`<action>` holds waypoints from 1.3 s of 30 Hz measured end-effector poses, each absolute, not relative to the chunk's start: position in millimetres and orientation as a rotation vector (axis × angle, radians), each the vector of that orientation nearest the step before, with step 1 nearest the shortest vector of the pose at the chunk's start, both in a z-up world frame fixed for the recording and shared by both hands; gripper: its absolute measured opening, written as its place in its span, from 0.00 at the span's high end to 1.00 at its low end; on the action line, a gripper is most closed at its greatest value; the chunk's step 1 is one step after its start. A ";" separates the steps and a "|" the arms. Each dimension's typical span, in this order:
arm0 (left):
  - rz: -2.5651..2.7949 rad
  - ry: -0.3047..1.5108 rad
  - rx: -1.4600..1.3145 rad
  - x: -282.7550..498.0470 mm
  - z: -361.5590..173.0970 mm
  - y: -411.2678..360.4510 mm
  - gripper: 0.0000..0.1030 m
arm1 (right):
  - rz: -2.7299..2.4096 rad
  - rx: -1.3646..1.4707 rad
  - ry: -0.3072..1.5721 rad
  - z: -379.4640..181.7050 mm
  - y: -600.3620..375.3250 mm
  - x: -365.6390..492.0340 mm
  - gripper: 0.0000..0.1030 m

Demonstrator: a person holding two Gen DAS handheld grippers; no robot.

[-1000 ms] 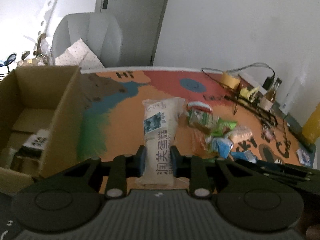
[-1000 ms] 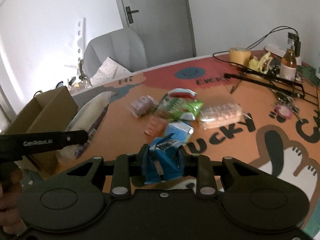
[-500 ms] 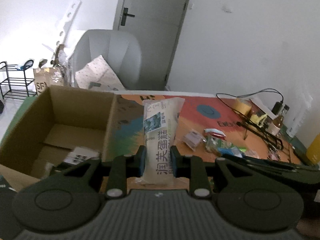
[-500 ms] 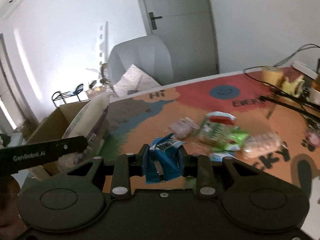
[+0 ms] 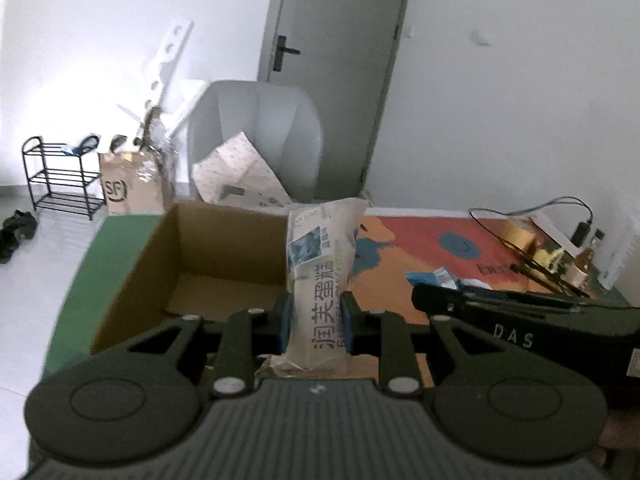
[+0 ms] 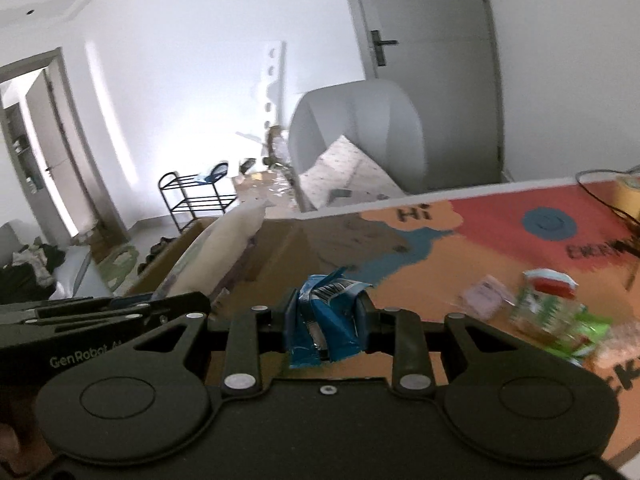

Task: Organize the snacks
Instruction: 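Carry the cake packet and blue packet over the cardboard box, then open both grippers to release the packets into the box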

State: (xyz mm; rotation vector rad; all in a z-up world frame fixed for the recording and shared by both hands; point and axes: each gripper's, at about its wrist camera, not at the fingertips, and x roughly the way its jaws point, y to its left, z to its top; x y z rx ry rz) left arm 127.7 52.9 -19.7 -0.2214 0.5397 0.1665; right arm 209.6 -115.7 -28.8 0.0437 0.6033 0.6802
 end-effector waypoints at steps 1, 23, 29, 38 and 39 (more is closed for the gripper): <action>0.172 0.535 -0.225 126.0 -18.5 57.3 0.77 | 0.689 0.041 0.601 -27.3 -111.2 208.4 0.73; 0.340 0.547 -0.248 116.8 -15.7 121.8 0.52 | 0.777 0.034 0.606 -17.6 -39.1 213.9 0.73; 0.358 0.552 -0.266 109.6 -12.9 127.5 0.42 | 0.813 0.097 0.632 -15.0 -33.2 222.2 0.63; 0.349 0.547 -0.257 109.3 -11.0 117.7 0.15 | 0.775 0.084 0.605 -8.7 -60.4 210.6 0.43; 0.340 0.550 -0.254 110.6 -10.9 114.1 0.14 | 0.765 0.083 0.604 -8.3 -64.2 209.9 0.42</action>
